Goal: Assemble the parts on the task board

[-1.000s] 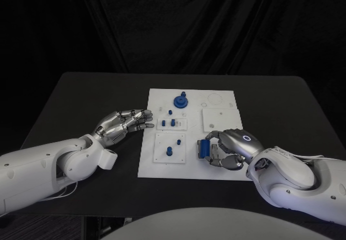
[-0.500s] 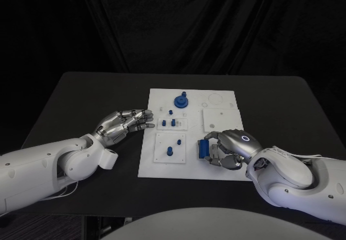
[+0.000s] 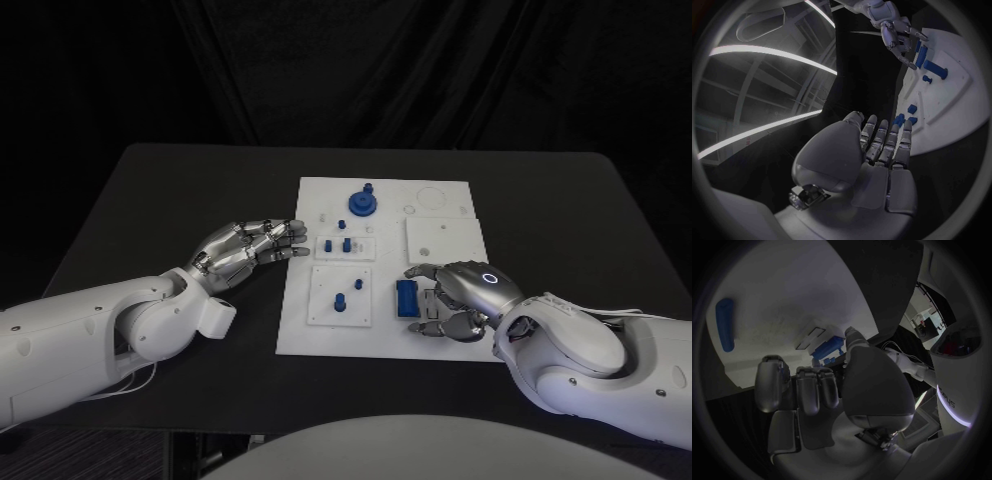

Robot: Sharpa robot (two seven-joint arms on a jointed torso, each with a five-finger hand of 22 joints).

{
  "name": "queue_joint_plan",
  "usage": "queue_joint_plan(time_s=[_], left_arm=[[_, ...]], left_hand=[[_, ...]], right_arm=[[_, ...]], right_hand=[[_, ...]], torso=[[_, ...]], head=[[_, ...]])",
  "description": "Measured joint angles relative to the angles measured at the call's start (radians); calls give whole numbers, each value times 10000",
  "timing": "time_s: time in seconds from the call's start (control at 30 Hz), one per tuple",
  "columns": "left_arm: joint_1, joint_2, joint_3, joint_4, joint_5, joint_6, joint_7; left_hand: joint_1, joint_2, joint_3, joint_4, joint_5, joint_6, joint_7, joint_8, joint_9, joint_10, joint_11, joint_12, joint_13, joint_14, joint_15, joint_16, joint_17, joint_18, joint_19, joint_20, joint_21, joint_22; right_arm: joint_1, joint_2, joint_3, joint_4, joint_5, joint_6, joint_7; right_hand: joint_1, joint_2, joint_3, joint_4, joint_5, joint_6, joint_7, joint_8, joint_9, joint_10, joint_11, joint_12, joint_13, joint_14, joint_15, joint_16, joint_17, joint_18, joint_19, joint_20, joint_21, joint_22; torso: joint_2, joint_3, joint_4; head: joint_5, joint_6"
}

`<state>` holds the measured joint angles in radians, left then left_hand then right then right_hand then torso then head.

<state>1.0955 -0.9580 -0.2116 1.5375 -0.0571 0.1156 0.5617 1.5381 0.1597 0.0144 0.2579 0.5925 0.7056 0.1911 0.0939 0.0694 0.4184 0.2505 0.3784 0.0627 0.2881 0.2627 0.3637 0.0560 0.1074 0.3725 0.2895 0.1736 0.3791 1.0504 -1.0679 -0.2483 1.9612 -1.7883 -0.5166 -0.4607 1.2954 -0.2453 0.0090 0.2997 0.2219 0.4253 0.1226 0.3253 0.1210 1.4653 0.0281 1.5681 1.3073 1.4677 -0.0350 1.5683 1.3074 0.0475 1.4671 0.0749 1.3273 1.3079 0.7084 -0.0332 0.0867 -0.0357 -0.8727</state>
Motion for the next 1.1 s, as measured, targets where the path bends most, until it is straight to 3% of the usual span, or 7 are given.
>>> queue_joint_plan(time_s=[0.1, 0.37, 0.57, 0.73, 0.9, 1.0, 1.1], left_arm=[[-1, -3, 0, 0, 0, 1, -1], [-3, -15, 0, 2, 0, 6, -4], [-5, -21, 0, 4, 0, 9, -6], [-6, -21, 0, 5, 0, 11, -8], [-7, -22, 0, 5, 0, 12, -12], [-7, -22, 0, 2, -1, 12, -14], [-8, -16, 0, -1, -1, 14, -17]], left_hand=[[0, 0, 0, 0, 0, 0, 0, 0, 0, 0, 0, 0, 0, 0, 0, 0, 0, 0, 0, 0, 0, 0], [0, 0, 0, 0, 0, 0, 0, 0, 1, 0, 0, 0, 0, 0, 0, 0, -1, 0, 0, 0, 0, 1], [0, 0, 0, 0, 0, 0, 0, 0, 1, 0, 0, 0, 0, -1, 0, 0, -1, 0, 0, 0, 0, 1], [0, 0, 0, 0, 0, 0, 0, 0, 1, -1, 0, 0, 0, -1, 0, 0, -1, 0, 0, 0, 0, 1], [0, 0, 0, 0, 0, 0, 0, 0, 2, -1, -1, 0, 0, -1, -1, 0, -1, 0, 0, 0, 0, 1], [0, 0, -1, 0, 0, 0, 0, 0, 2, -1, -1, 0, 0, -1, -1, 0, -1, 0, 0, 0, 0, 1], [0, 0, -1, 0, 0, 0, 0, 0, 2, -1, -1, 0, 0, -1, -1, 0, -1, -1, 0, 0, 0, 1]], right_arm=[[0, -23, 0, 31, 4, -29, 13], [0, -174, 3, 132, 9, -289, 91], [0, -329, 5, 252, 14, -731, 239], [0, -425, 8, 324, 112, -1091, 388], [0, -491, 10, 373, 314, -1389, 529], [0, -495, 10, 367, 454, -1511, 585], [0, -477, 10, 326, 578, -1584, 618]], right_hand=[[-17, -147, -102, -5, -183, -401, -78, -205, -133, -21, -52, 0, 2, -14, -59, 0, 0, -1, -36, -36, 0, 0], [-51, -180, -98, 0, -172, -217, -98, 0, -134, 14, -87, 0, 8, -1, -71, 0, 0, -2, -2, -70, 214, -1], [173, 296, 343, -33, 563, 417, -108, 378, -121, 14, -87, 0, 7, -29, -99, 0, 0, -2, -37, -105, 458, -2], [102, 882, 699, -48, 999, 1175, -19, 759, -105, 13, -86, 0, 6, -30, -99, 0, 0, -3, -38, -105, 668, -2], [-132, 1319, 851, -97, 794, 1712, 55, 974, -95, 14, -86, 0, 6, -30, -99, 0, 0, -4, -37, -105, 750, -3], [-122, 1396, 879, -73, 710, 1898, 66, 1087, -70, 9, -6, 0, 5, -4, -73, 0, 0, -4, -37, -105, 791, -3], [-103, 1494, 922, -116, 600, 2270, 54, 1400, 37, 10, -8, 0, 5, -37, -31, 0, 0, -3, -1, -69, 790, -3]], torso=[[0, 0, -2], [0, 6, -9], [0, 9, -10], [3, 9, -12], [3, 7, -12], [2, 7, -12], [1, 6, -12]], head=[[11, 0], [24, 0], [34, 0], [47, 0], [60, 0], [61, 0], [56, 0]])
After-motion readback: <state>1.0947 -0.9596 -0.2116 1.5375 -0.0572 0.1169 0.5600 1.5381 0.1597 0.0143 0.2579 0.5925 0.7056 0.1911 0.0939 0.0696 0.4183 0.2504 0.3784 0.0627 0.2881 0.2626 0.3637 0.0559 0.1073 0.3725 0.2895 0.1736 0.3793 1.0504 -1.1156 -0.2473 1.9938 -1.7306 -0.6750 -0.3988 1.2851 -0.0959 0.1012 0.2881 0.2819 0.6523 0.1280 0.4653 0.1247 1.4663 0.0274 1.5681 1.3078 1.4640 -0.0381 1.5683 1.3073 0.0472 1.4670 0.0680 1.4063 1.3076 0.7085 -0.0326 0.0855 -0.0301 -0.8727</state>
